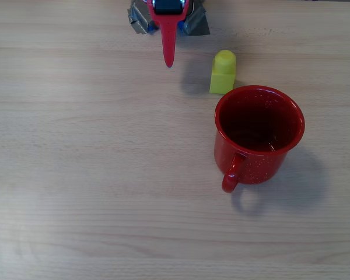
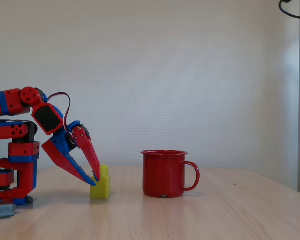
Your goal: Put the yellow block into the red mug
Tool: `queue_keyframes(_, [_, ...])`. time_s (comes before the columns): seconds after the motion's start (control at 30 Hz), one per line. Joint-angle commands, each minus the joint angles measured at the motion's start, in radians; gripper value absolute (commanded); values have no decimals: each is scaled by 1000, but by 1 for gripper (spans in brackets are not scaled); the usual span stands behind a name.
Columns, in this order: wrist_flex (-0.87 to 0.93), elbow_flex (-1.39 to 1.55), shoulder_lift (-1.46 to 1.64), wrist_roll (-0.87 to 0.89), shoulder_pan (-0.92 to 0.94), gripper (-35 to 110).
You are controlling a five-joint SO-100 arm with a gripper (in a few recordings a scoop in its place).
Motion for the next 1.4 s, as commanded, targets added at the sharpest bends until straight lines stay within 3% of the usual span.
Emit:
queue_keyframes(0.0, [-20, -9, 17, 3, -15, 0])
queue_keyframes(0.97, [21, -43, -17, 37, -20, 0])
queue_keyframes(1.37, [52, -433, -328, 63, -61, 0])
